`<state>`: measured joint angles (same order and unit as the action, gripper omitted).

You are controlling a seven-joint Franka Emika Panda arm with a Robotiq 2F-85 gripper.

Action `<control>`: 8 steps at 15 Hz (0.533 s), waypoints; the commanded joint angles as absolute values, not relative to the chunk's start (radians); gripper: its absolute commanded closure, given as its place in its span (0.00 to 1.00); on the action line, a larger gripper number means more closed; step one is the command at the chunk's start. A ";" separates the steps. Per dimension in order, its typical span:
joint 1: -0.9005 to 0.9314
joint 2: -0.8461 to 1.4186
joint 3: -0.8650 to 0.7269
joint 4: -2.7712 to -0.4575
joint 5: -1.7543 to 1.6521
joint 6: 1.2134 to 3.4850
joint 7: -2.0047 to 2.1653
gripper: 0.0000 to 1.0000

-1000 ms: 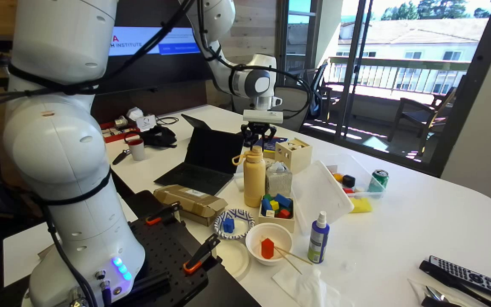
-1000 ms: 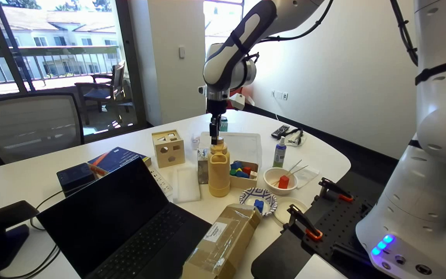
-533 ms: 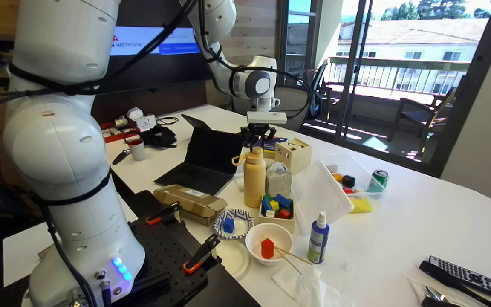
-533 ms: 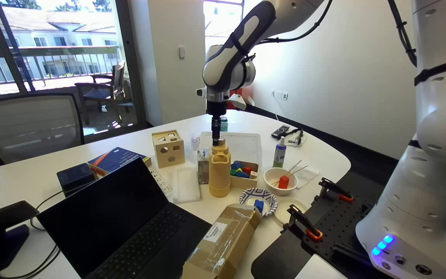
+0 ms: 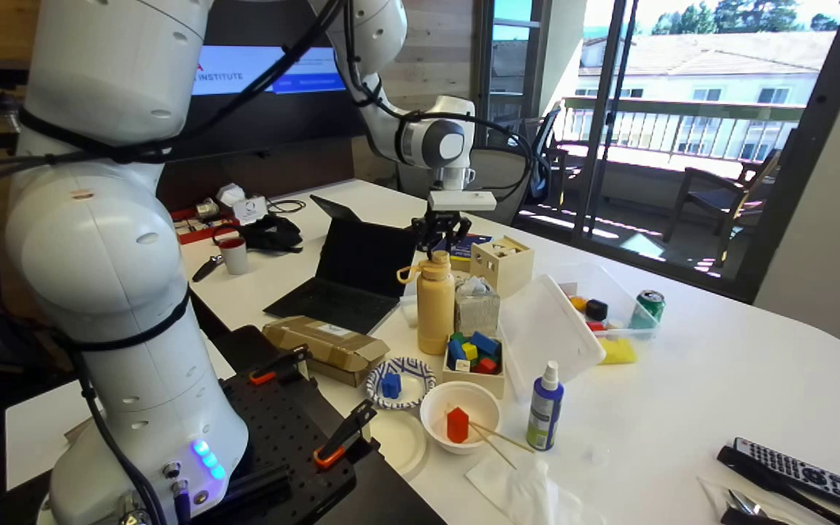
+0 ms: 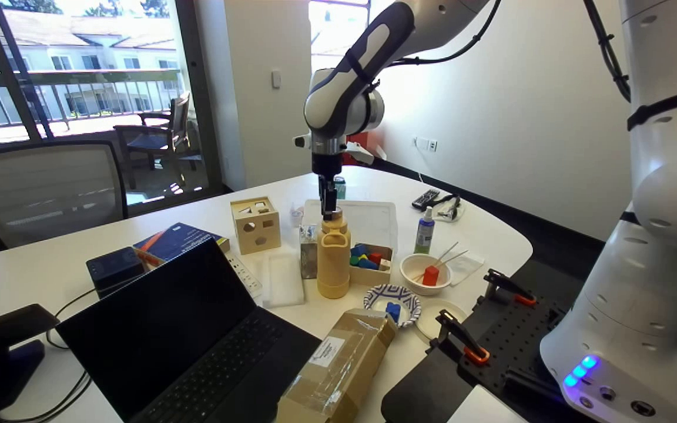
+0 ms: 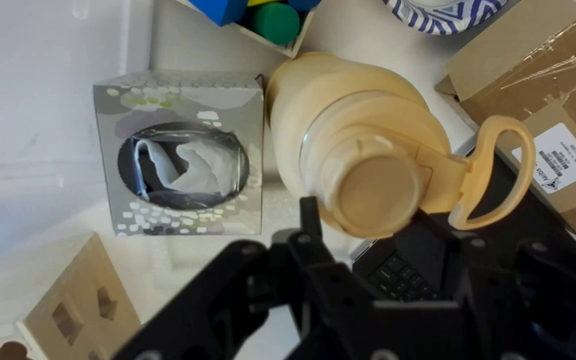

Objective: Twist the lid on the bottle

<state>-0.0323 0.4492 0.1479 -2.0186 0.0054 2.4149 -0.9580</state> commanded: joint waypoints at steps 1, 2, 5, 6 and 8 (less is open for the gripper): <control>-0.049 0.473 0.156 -1.999 0.006 2.370 -0.991 0.28; -0.047 0.471 0.153 -2.000 0.002 2.363 -0.982 0.23; -0.045 0.464 0.147 -2.004 0.002 2.350 -0.959 0.00; -0.046 0.462 0.146 -2.005 0.003 2.348 -0.955 0.00; -0.046 0.456 0.143 -2.007 0.005 2.344 -0.941 0.00</control>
